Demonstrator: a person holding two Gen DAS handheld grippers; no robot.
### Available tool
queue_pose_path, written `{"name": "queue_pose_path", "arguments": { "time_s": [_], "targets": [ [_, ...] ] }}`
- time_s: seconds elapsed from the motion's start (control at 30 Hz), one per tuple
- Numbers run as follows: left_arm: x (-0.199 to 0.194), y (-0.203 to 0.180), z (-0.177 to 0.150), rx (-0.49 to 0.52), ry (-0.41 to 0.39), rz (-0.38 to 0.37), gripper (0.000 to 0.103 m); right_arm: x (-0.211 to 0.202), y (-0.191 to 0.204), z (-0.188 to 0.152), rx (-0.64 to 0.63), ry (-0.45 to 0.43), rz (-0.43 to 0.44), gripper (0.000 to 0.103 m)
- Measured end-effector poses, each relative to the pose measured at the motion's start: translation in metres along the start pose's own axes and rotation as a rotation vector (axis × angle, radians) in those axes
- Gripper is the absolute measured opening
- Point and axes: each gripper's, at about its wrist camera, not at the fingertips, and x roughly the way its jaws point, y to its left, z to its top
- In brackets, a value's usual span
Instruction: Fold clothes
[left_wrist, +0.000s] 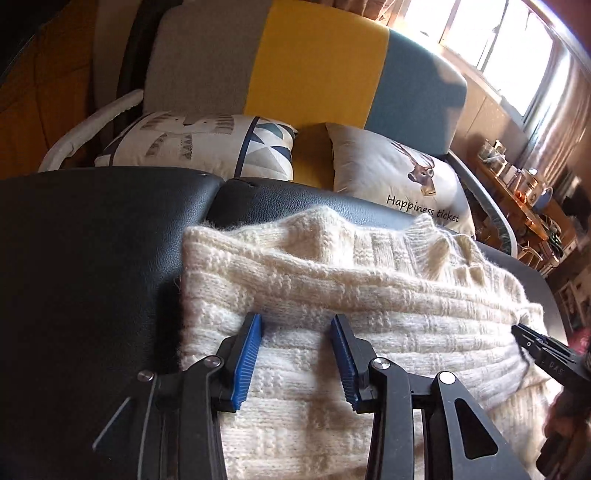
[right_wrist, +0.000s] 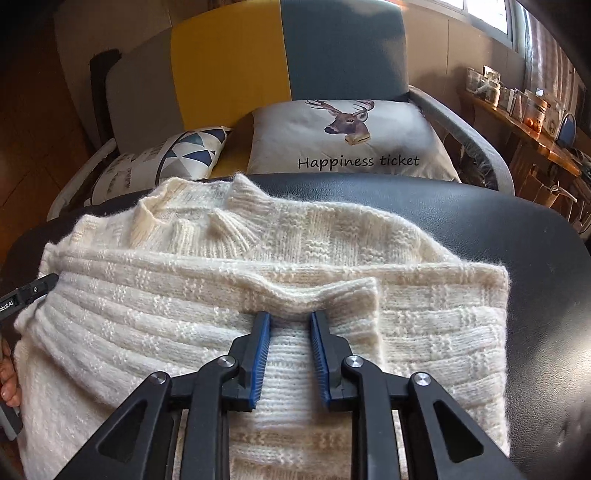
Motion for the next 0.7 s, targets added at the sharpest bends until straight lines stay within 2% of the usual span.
{"name": "queue_pose_path", "arguments": {
  "time_s": [0.1,0.17,0.23,0.27,0.4,0.47,0.53,0.6,0.7],
  "targets": [
    [-0.028,-0.001,-0.001,-0.008,-0.056,-0.044,0.041,-0.020,-0.003,-0.003,0.011,-0.004,0.029,0.023],
    [-0.027,-0.004,-0.011,0.021,-0.032,-0.028,0.047,-0.030,-0.005,-0.007,0.013,0.000,0.040,0.023],
    [-0.024,-0.006,-0.022,0.051,-0.001,-0.008,0.047,-0.024,-0.010,-0.019,0.020,0.032,0.035,0.023],
    [-0.015,-0.006,-0.028,0.059,0.041,0.015,0.047,-0.018,-0.013,-0.025,0.031,0.055,0.035,0.023],
    [-0.007,-0.014,-0.041,0.151,0.022,0.076,0.047,-0.017,-0.016,-0.037,0.079,0.040,0.033,0.022],
    [-0.006,-0.015,-0.039,0.155,0.034,0.085,0.047,-0.017,-0.006,-0.039,0.035,0.046,-0.009,0.022],
    [-0.008,-0.012,-0.034,0.131,0.056,0.072,0.047,-0.019,-0.006,-0.039,0.030,0.057,-0.013,0.022],
    [-0.021,-0.006,-0.030,0.069,0.067,0.058,0.047,-0.032,-0.016,-0.041,0.118,0.080,0.035,0.023],
    [-0.059,0.006,-0.041,0.003,0.036,-0.024,0.047,-0.080,-0.038,-0.063,0.235,0.004,0.185,0.024]
  ]
}}
